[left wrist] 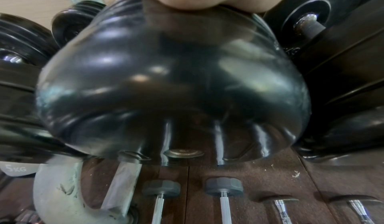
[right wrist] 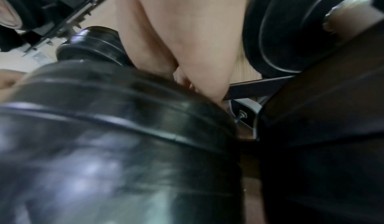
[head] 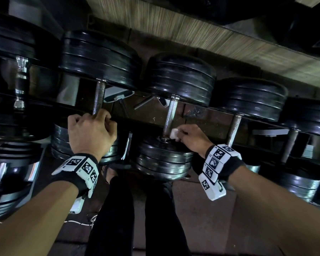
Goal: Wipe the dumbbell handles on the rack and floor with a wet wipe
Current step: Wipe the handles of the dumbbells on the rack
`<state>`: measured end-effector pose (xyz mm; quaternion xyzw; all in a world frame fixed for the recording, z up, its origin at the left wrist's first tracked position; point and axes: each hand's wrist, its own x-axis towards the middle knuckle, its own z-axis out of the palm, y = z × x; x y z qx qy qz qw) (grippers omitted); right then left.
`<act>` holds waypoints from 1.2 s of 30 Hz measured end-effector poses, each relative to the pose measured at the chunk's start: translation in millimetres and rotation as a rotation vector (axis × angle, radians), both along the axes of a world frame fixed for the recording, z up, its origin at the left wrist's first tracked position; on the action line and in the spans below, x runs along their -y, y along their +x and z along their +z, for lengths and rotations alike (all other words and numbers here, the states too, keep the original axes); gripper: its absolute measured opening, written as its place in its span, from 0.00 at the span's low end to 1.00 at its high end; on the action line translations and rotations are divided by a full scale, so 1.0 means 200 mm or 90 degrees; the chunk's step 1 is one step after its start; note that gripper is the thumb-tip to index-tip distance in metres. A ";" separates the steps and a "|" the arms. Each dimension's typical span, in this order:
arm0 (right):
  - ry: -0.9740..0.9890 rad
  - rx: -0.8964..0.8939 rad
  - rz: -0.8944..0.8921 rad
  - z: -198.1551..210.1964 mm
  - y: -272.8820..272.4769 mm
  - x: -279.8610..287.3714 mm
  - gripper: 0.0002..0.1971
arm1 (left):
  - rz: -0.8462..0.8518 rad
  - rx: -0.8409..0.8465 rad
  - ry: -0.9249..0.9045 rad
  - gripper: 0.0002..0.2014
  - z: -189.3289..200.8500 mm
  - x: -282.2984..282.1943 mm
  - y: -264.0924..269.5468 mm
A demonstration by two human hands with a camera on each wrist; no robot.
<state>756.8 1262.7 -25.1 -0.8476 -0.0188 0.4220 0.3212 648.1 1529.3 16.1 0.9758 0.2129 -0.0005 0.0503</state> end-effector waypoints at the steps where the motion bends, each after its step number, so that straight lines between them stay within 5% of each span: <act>1: 0.027 0.006 -0.036 0.01 0.02 -0.01 0.12 | 0.000 0.000 0.001 0.09 0.00 0.00 0.00; 5: 0.126 0.112 -0.169 0.00 0.18 -0.14 0.20 | 0.002 -0.010 0.006 0.11 -0.01 0.00 0.00; 8: 0.079 0.160 -0.171 -0.04 0.19 -0.17 0.21 | 0.000 -0.007 0.005 0.11 -0.01 0.00 0.00; 13: -0.009 0.073 0.034 0.00 -0.05 -0.01 0.10 | -0.002 -0.012 -0.002 0.12 -0.01 0.00 0.00; 19: 0.115 0.129 -0.234 0.05 0.18 -0.15 0.15 | 0.012 -0.021 0.005 0.11 -0.01 0.00 0.00; 23: 0.020 0.141 -0.170 -0.04 0.11 -0.15 0.20 | 0.009 -0.014 -0.008 0.10 -0.01 0.00 0.00; 27: 0.019 0.023 -0.049 -0.03 -0.03 -0.06 0.10 | 0.015 -0.008 -0.012 0.11 0.00 0.00 0.00; 34: 0.104 0.073 -0.227 -0.02 0.24 -0.18 0.10 | 0.009 -0.007 -0.005 0.10 -0.02 0.00 -0.01; 36: 0.096 0.081 -0.175 -0.03 0.18 -0.17 0.16 | 0.009 -0.006 -0.005 0.09 -0.01 0.00 -0.01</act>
